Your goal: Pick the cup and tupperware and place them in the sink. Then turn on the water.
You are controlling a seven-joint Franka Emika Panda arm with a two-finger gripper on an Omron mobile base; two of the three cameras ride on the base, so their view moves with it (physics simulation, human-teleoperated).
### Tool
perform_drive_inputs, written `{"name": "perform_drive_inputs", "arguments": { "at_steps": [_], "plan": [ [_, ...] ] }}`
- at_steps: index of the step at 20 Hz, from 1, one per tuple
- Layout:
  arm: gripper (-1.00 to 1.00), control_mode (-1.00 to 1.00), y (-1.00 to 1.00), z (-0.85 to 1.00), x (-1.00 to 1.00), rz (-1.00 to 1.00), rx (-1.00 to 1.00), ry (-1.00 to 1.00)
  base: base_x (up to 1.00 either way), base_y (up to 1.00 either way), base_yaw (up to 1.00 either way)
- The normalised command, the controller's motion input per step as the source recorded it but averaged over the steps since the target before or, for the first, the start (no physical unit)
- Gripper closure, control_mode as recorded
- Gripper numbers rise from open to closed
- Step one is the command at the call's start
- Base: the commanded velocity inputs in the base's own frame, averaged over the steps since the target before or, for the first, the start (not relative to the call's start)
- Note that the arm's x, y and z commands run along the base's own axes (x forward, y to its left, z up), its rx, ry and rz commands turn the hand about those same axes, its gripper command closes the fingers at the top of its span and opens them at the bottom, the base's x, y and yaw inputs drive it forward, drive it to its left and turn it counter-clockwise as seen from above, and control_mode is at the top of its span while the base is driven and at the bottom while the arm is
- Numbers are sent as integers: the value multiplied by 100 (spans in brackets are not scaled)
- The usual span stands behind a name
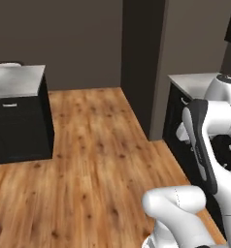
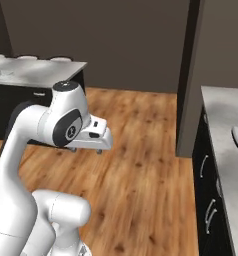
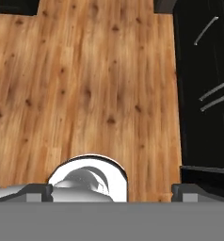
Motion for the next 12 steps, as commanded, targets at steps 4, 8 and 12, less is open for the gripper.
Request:
{"name": "perform_drive_inputs", "arguments": {
  "at_steps": [4, 8, 12],
  "plan": [
    [-100, 100, 0, 0, 0, 0, 0, 0, 76, 0, 0],
    [-100, 100, 0, 0, 0, 0, 0, 0, 73, 0, 0],
    [-100, 100, 0, 0, 0, 0, 0, 0, 75, 7, 0]
  ]
}}
